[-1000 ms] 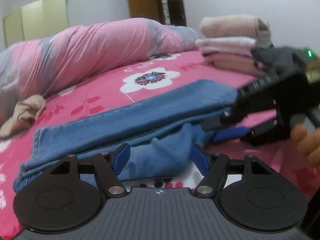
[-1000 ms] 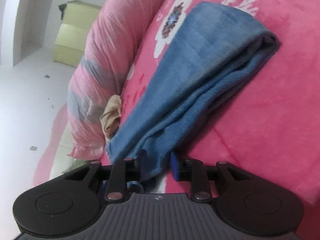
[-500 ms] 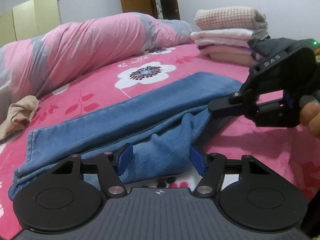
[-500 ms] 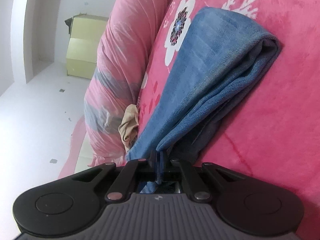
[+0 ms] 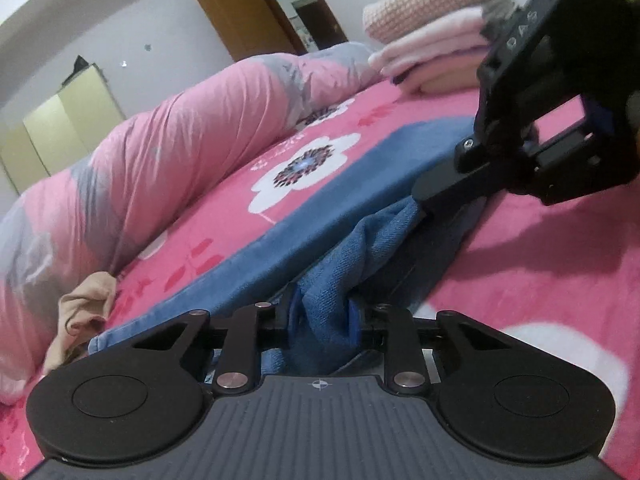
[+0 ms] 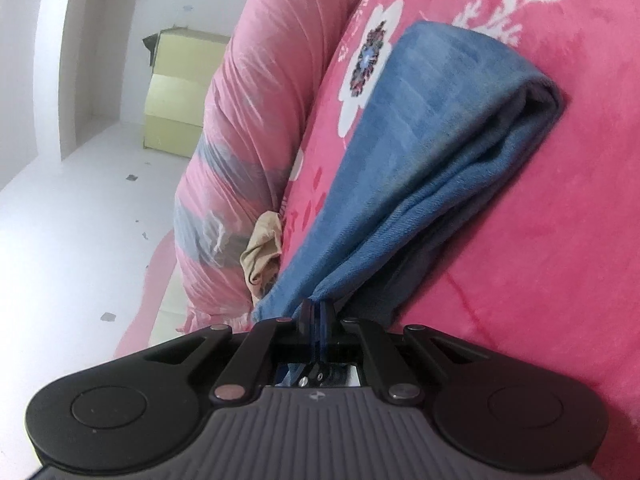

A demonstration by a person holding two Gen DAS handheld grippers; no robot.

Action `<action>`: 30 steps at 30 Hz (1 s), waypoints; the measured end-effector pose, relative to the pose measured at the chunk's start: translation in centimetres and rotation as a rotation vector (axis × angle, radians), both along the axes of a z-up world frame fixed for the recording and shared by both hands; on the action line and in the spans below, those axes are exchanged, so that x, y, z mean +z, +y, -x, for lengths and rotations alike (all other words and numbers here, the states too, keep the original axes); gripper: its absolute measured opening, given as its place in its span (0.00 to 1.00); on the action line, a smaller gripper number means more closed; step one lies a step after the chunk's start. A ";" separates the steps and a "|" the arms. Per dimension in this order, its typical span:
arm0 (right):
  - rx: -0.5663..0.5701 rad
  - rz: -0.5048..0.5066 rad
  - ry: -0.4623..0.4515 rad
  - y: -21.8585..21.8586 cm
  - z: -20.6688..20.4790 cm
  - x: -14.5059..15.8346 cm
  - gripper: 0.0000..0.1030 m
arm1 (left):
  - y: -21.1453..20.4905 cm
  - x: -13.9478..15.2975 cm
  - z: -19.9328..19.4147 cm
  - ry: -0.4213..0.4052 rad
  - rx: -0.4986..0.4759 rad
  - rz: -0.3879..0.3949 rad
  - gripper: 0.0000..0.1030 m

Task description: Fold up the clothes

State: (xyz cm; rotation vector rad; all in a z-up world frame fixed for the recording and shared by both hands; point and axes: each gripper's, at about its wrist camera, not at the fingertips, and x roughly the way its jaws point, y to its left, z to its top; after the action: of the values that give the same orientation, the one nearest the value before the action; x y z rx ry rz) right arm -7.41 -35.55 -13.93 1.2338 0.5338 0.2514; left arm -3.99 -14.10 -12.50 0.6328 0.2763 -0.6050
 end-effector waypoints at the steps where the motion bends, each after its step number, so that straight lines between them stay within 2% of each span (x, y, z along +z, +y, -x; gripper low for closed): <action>1: 0.001 0.002 0.000 0.0 0.0 -0.1 0.02 | 0.1 0.2 -0.1 0.012 0.008 0.026 0.18; 4: -0.006 0.017 0.000 0.0 0.2 -0.2 0.02 | 0.2 0.2 -0.2 0.005 0.042 0.073 0.13; 6: -0.012 0.016 0.017 -0.2 0.2 -0.4 0.02 | -0.4 -0.5 -0.1 -0.006 0.041 0.020 0.13; 8: -0.020 0.002 0.040 -0.4 0.2 -0.7 0.02 | -0.6 -0.5 0.1 -0.013 0.037 0.003 0.17; 10: -0.022 -0.010 0.043 -0.6 0.3 -0.9 0.02 | 0.0 0.3 0.1 0.024 0.010 0.030 0.38; 14: -0.024 -0.009 0.041 -0.7 0.4 -0.9 0.02 | 1.7 1.4 0.5 0.089 -0.036 0.069 0.54; 18: -0.018 -0.009 0.039 -0.5 0.4 -1.0 0.02 | 3.5 2.4 0.5 0.167 -0.067 0.135 0.55; 21: 0.003 -0.027 0.032 -0.5 0.4 -1.0 0.02 | 4.6 3.1 0.1 0.194 -0.076 0.186 0.55; 30: 0.093 -0.082 0.061 1.5 -1.7 -1.8 0.03 | 4.8 2.3 -1.3 0.192 -0.095 0.132 0.54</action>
State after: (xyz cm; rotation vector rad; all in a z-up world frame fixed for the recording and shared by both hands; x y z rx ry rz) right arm -5.67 -34.00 -15.76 1.3010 0.6398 0.3174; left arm -2.74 -9.30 -10.17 0.4627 0.3842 -0.7709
